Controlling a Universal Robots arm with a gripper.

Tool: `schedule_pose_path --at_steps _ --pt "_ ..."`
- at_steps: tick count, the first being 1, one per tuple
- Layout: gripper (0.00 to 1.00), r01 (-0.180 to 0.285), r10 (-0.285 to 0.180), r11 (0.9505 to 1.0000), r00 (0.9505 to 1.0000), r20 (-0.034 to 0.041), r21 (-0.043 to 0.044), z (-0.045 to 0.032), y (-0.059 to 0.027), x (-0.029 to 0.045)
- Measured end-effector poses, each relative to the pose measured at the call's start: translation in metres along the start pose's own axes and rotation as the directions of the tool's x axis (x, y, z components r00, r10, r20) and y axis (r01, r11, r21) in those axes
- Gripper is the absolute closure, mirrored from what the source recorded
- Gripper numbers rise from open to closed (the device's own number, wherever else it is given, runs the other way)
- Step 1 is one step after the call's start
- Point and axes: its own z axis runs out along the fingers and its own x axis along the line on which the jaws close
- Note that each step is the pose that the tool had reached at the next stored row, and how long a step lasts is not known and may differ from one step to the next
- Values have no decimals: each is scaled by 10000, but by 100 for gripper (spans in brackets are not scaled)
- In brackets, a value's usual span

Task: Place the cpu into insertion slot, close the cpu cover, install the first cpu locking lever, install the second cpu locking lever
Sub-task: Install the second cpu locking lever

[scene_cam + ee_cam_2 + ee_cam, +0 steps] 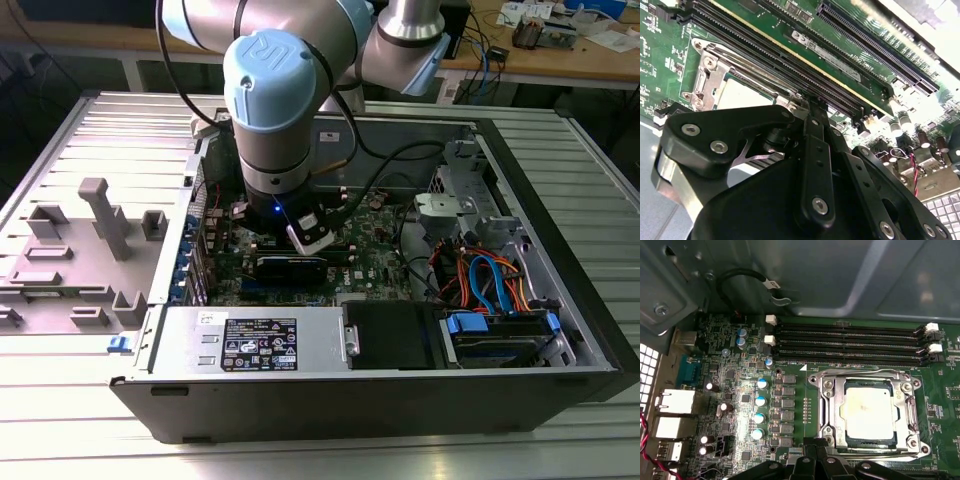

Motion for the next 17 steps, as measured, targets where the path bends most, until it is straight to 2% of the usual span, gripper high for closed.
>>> schedule_pose_path --at_steps 3,6,10,17 --pt "89 2 -2 10000 10000 -2 25 -4 1 -1" --pt "89 4 -3 9999 10000 -9 141 -5 2 -1" --pt "89 4 -3 9999 10000 -9 147 -36 8 -1" --pt "89 3 -3 9999 10000 -10 145 -156 40 -6"
